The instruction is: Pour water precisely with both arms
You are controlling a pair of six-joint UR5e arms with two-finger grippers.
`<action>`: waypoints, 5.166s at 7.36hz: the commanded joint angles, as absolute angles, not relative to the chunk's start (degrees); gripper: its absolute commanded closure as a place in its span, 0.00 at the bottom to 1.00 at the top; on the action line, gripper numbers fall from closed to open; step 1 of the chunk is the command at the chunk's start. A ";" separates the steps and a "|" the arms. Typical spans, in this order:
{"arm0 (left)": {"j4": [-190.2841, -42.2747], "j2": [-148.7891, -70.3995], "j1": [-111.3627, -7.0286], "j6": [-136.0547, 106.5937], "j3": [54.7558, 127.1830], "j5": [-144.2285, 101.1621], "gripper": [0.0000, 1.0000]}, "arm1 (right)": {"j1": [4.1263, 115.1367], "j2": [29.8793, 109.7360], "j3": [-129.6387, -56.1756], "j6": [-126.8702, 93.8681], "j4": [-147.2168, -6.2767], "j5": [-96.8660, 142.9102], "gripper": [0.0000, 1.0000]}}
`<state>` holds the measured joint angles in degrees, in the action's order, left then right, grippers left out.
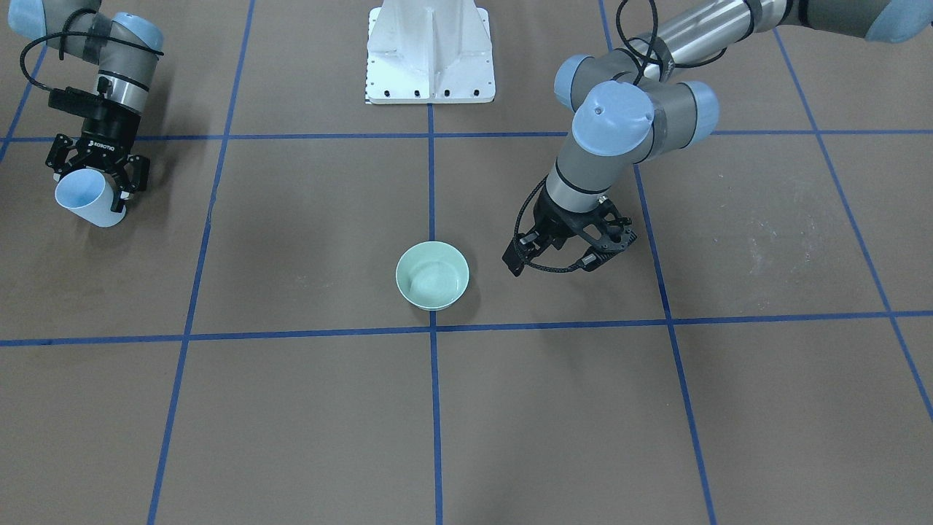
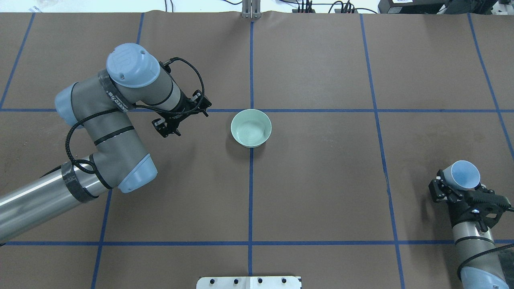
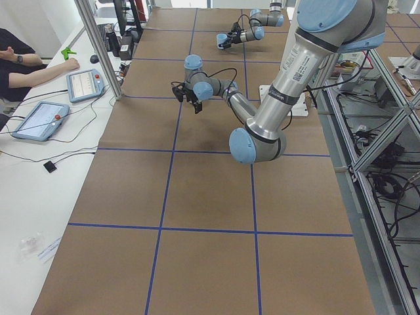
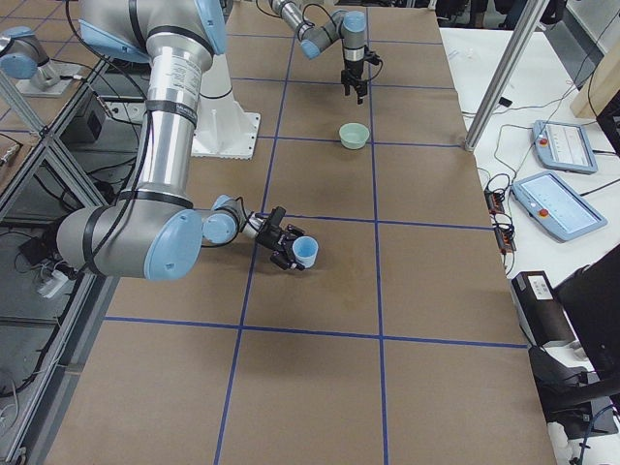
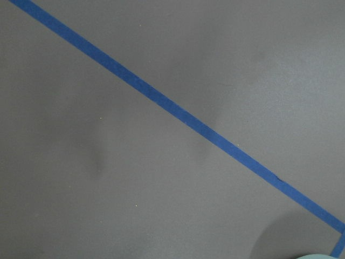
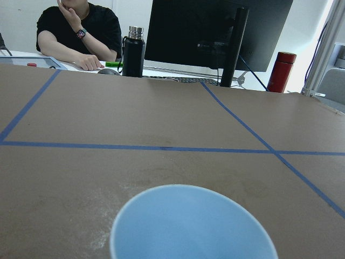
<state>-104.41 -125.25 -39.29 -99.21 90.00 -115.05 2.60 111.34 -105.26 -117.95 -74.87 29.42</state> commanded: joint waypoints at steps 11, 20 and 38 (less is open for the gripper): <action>-103.80 -116.41 -45.60 -77.42 98.68 -115.84 0.00 | 26.79 97.41 -106.34 -41.52 -19.78 57.44 1.00; -103.54 -104.33 -63.46 -43.51 97.65 -124.72 0.00 | 26.90 64.35 -101.43 -34.10 -48.08 76.55 1.00; -104.33 -104.33 -63.37 -43.86 95.10 -124.63 0.00 | 26.27 54.15 -98.44 -33.49 -79.18 95.09 1.00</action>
<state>-104.33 -104.40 -63.34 -43.99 95.16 -124.70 25.71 55.28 -98.84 -33.69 -77.02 93.72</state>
